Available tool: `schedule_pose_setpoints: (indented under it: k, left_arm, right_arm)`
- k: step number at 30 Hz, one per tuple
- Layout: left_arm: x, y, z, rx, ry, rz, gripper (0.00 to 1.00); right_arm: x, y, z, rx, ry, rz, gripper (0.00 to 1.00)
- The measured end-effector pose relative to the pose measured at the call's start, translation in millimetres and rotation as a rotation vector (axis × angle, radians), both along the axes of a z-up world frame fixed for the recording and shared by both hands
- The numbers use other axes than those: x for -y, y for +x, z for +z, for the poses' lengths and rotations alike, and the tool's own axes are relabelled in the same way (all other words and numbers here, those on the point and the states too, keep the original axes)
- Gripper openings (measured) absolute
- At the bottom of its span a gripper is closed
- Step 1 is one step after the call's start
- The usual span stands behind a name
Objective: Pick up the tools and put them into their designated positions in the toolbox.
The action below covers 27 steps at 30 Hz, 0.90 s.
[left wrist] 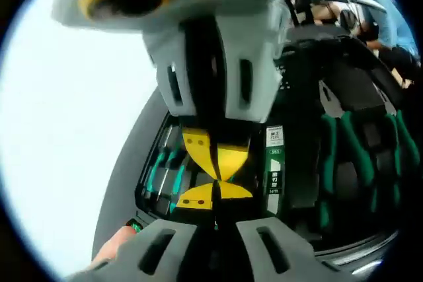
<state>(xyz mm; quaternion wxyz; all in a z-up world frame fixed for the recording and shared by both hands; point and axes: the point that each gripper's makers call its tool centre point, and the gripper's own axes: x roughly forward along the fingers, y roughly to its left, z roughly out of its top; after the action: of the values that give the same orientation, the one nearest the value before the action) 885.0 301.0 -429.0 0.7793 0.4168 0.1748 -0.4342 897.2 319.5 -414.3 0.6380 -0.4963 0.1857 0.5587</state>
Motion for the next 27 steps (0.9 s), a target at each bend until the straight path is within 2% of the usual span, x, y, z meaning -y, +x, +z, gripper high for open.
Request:
schedule_pose_setpoints:
  k: [1,2,3,4,5,6,7,8,9,10,11,12,13,14,15,16,17,18,19,20,22,23,24,25,26,27]
  left_arm:
    - [0.4,-0.8,-2.6,0.010,-0.005,0.004,0.00]
    - [-4.9,10.7,1.4,0.021,-0.011,0.005,0.00]
    - [-8.1,18.4,4.1,0.022,-0.024,0.010,0.00]
    - [-9.9,24.7,6.9,0.029,-0.049,0.020,0.00]
    - [-10.3,20.1,8.5,0.036,-0.042,0.022,0.00]
    - [-22.9,22.3,13.8,0.036,-0.050,0.073,0.00]
    - [-32.0,17.5,36.5,0.127,-0.111,0.137,0.00]
    - [-40.6,3.1,55.6,0.130,-0.248,0.173,0.00]
    - [-53.7,-4.7,59.7,0.064,-0.341,0.235,0.00]
    - [-73.3,-5.5,71.7,0.091,-0.377,0.285,0.00]
    - [-101.3,-15.5,87.4,0.149,-0.414,0.345,0.02]
    - [-116.6,-29.0,100.1,0.230,-0.425,0.386,0.07]
    - [-145.1,-48.5,111.7,0.281,-0.461,0.439,0.16]
    - [-170.0,-50.6,107.4,0.233,-0.508,0.496,0.21]
    - [-201.0,-58.9,117.0,0.271,-0.583,0.534,0.26]
    - [-218.4,-71.0,119.8,0.284,-0.643,0.557,0.32]
    - [-245.9,-88.2,118.5,0.292,-0.721,0.618,0.37]
    - [-262.5,-96.8,116.2,0.305,-0.754,0.656,0.39]
    - [-273.7,-111.4,115.2,0.345,-0.784,0.672,0.39]
    - [-294.6,-122.5,111.7,0.391,-0.815,0.719,0.39]
    - [-321.7,-138.8,102.4,0.441,-0.843,0.763,0.39]
    - [-327.3,-146.0,100.5,0.449,-0.861,0.762,0.39]
    - [-338.1,-156.1,98.1,0.453,-0.908,0.782,0.39]
    - [-342.1,-158.8,97.5,0.455,-0.921,0.788,0.39]
    - [-357.7,-160.6,100.7,0.479,-0.932,0.794,0.39]
    - [-378.5,-161.8,98.8,0.485,-0.946,0.890,0.39]
  right_arm:
    - [0.2,-22.8,-10.8,0.010,0.002,-0.011,0.00]
    - [3.3,-32.6,-12.1,0.004,0.017,-0.026,0.00]
    - [-5.3,-2.3,-9.9,-0.017,0.042,-0.047,0.00]
    - [-5.5,3.7,-9.1,-0.039,0.054,-0.069,0.00]
    - [-1.8,2.6,-7.0,-0.074,0.053,-0.074,0.00]
    - [13.5,-8.1,11.0,-0.051,0.071,-0.094,0.00]
    - [18.5,-3.8,32.0,-0.019,0.139,-0.120,0.00]
    - [32.3,11.0,58.6,-0.051,0.212,-0.196,0.01]
    - [45.6,20.1,77.9,-0.058,0.256,-0.257,0.02]
    - [66.0,32.1,102.2,-0.087,0.295,-0.346,0.05]
    - [77.7,42.7,118.0,-0.098,0.340,-0.409,0.09]
    - [101.7,57.3,134.0,-0.120,0.392,-0.522,0.14]
    - [120.8,61.3,146.1,-0.109,0.445,-0.596,0.19]
    - [147.7,72.3,156.9,-0.112,0.505,-0.724,0.26]
    - [164.0,60.8,167.7,-0.033,0.561,-0.740,0.28]
    - [179.2,56.9,171.4,-0.015,0.587,-0.777,0.27]
    - [204.3,53.4,169.5,-0.014,0.616,-0.876,0.26]
    - [217.4,50.4,164.6,-0.022,0.624,-0.913,0.26]
    - [227.4,43.1,155.3,-0.038,0.616,-0.942,0.28]
    - [239.5,41.5,141.1,-0.079,0.588,-0.988,0.35]
    - [256.2,26.7,110.9,-0.118,0.537,-1.017,0.48]
    - [265.0,15.9,92.8,-0.140,0.488,-1.034,0.54]
    - [268.5,8.0,86.8,-0.130,0.470,-1.030,0.56]
    - [271.6,-0.1,84.7,-0.097,0.465,-1.023,0.53]
    - [273.5,-8.1,88.3,-0.060,0.469,-1.018,0.49]
    - [265.2,-25.3,101.5,-0.050,0.532,-1.005,0.45]
